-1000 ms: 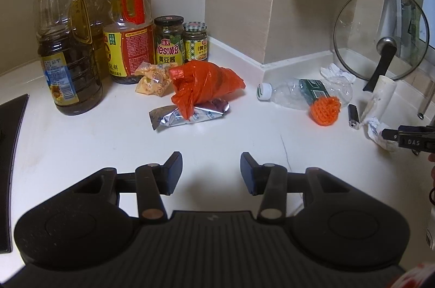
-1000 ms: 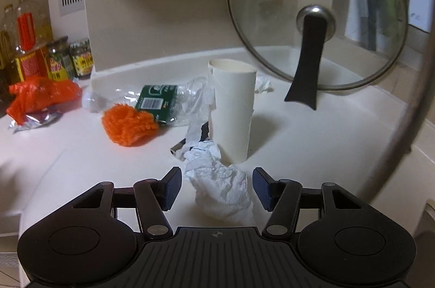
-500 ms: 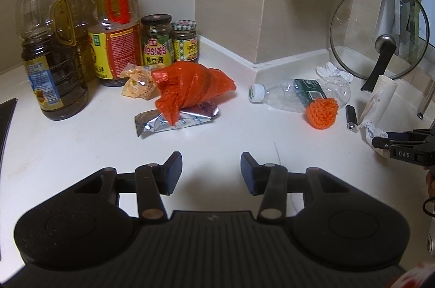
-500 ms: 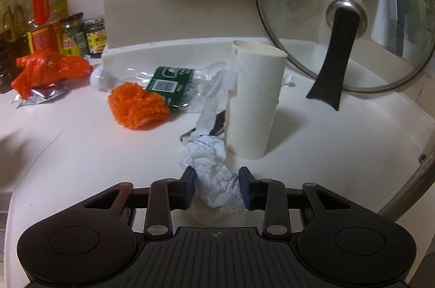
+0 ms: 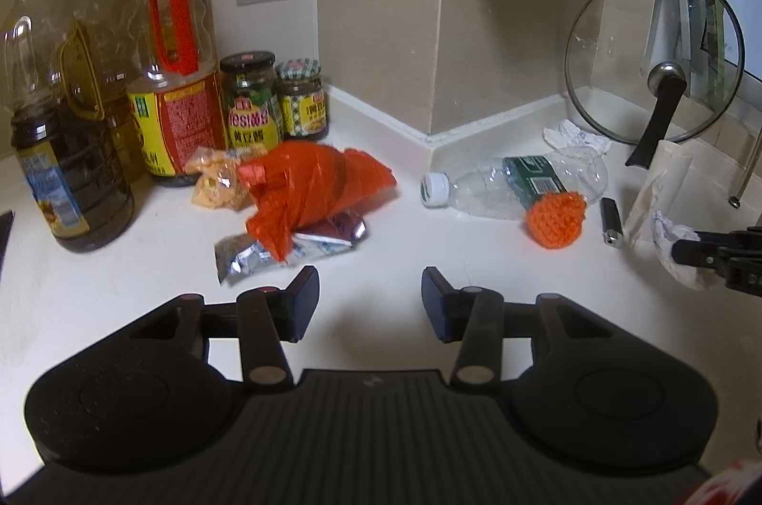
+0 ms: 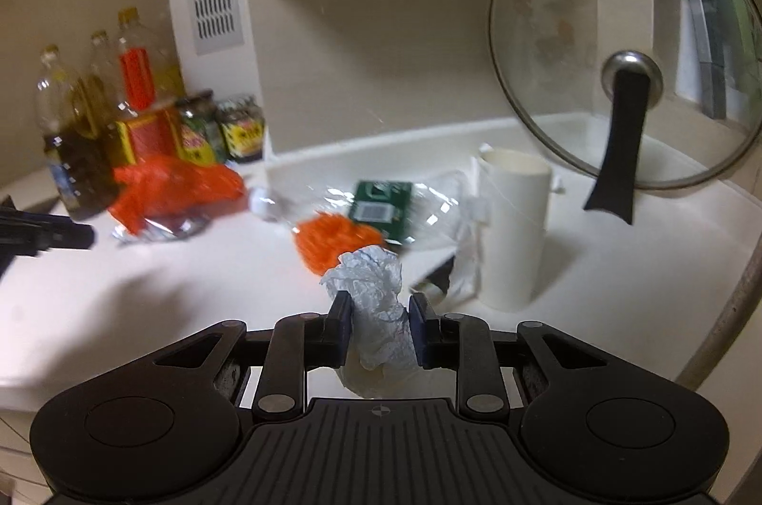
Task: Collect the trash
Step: 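Grasp the red plastic bag with the left gripper while the right gripper holds the tissue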
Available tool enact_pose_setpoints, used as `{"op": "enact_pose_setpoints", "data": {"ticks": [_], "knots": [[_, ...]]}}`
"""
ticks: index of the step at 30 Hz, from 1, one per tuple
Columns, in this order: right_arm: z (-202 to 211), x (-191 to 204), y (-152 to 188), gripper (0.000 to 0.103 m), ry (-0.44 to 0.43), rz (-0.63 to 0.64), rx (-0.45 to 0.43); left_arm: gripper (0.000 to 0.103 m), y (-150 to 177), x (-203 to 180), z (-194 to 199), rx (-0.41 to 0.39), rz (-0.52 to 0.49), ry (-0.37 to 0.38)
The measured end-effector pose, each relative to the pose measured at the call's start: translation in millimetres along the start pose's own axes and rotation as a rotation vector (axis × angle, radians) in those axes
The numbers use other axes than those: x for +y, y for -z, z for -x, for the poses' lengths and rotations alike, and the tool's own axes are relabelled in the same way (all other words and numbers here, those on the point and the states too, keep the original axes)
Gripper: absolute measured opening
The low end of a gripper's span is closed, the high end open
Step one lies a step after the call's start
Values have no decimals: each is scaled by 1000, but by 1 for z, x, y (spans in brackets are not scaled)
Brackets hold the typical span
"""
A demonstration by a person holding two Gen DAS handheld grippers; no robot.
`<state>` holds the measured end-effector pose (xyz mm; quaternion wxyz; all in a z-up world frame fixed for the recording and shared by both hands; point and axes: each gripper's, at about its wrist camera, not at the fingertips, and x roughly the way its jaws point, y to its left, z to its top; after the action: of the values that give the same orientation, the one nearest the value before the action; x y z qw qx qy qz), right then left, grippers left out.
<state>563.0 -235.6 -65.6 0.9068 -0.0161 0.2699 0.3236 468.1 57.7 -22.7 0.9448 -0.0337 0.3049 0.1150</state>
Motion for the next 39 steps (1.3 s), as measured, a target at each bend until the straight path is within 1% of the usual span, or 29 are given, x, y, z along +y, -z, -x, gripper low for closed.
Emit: {"op": "enact_pose_setpoints", "data": {"ticks": [2,7,8,10,11,12,14,16,17,18,21,23,26,28,30,33,34,36,39], "knots": [[-1,2,-4,26,-14,-13,-9,43,-5,4,-2,-15,-14,-11],[-10,2,-16,26,-21,-29,-25,51,-18,18,-12,-63,-42,-40],[-13,1,-18,26,-23,-36,-28,54,-21,21,-16,-71,-50,-45],[-18,1,-23,26,-22,-45,-32,57,-26,27,-24,-92,-69,-53],[-20,1,-24,26,-21,-47,-35,60,-28,30,-29,-99,-76,-56],[-22,1,-26,26,-21,-49,-38,64,-31,33,-35,-98,-82,-55],[-27,0,-28,26,-23,-57,-40,65,-35,39,-46,-103,-95,-51],[-32,-1,-31,26,-23,-63,-39,71,-38,43,-57,-111,-110,-44],[-35,-1,-32,26,-22,-66,-39,76,-39,45,-62,-115,-113,-42],[-37,-2,-33,26,-20,-69,-37,78,-40,47,-68,-118,-113,-41],[-41,-3,-34,26,-21,-84,-35,80,-44,53,-81,-116,-111,-13],[-44,-4,-35,26,-21,-93,-34,81,-45,54,-90,-104,-130,-11],[-47,-4,-34,26,-16,-103,-31,79,-44,53,-102,-81,-157,-18],[-49,-5,-34,26,-14,-110,-27,75,-42,52,-108,-62,-175,-27],[-50,-5,-34,26,-12,-114,-22,65,-40,51,-113,-44,-191,-32],[-51,-4,-33,26,-7,-117,-20,55,-36,49,-114,-40,-214,-39],[-50,-4,-33,26,-7,-118,-20,53,-35,48,-113,-42,-223,-39],[-50,-3,-32,26,-5,-119,-20,47,-35,46,-110,-51,-242,-44],[-47,-3,-31,26,-1,-124,-24,41,-36,45,-104,-62,-243,-37]]}}
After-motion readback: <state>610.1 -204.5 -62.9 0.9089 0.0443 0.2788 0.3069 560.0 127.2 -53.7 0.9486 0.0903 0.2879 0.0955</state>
